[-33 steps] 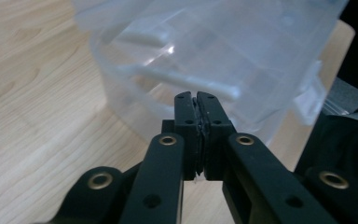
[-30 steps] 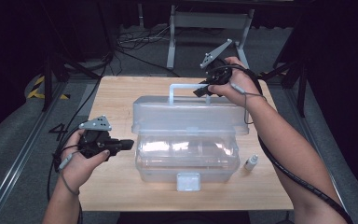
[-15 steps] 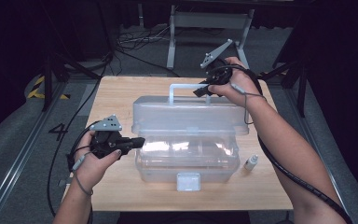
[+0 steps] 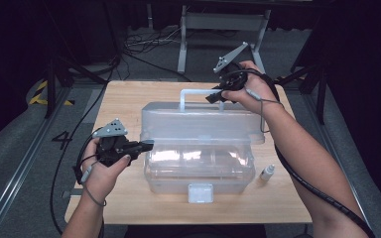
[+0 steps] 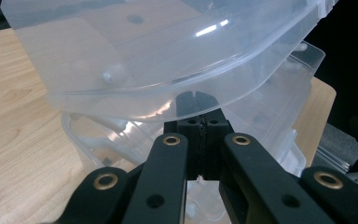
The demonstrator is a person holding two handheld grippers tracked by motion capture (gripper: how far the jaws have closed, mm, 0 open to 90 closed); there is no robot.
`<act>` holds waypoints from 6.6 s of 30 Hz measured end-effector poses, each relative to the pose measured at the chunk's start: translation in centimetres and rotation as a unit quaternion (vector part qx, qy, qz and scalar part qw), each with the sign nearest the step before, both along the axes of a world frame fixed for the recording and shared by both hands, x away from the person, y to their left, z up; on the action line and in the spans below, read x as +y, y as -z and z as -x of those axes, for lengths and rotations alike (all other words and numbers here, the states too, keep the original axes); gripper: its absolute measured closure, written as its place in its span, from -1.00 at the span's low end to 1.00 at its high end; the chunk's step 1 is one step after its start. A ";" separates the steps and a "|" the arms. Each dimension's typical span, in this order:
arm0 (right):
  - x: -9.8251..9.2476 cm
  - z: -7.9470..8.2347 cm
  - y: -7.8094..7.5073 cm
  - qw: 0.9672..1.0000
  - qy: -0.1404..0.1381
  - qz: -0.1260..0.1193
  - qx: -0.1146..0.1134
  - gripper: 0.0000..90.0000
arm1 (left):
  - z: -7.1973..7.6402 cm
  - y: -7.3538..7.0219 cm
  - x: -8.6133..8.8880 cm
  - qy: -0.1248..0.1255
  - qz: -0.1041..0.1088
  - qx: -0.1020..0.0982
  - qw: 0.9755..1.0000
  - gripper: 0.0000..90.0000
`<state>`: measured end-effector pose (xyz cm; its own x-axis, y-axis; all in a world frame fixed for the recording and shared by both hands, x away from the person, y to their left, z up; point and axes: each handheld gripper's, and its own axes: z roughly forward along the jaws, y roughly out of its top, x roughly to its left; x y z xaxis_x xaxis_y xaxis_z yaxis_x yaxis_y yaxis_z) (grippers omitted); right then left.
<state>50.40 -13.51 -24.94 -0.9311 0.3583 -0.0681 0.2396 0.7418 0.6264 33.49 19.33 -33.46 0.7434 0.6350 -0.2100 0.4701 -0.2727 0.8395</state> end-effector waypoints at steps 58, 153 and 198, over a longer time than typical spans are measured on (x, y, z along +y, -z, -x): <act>-10.0 8.4 -3.7 0.986 0.073 -0.142 -0.047 0.04 | -0.1 -1.2 -0.3 0.011 -0.035 -0.003 0.999 0.99; -12.3 13.9 6.1 0.963 0.140 -0.212 -0.092 1.00 | 0.4 -1.3 0.0 0.009 -0.049 0.002 0.999 0.96; -11.9 10.7 4.5 0.958 0.144 -0.230 -0.094 1.00 | 2.1 1.8 -3.9 0.183 -0.177 0.086 0.963 0.81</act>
<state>39.75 -25.45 -29.43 -0.7764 0.6303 0.0016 0.2437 0.2978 0.9230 31.35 15.47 -35.25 0.9049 0.3909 -0.1686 0.4115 -0.7019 0.5814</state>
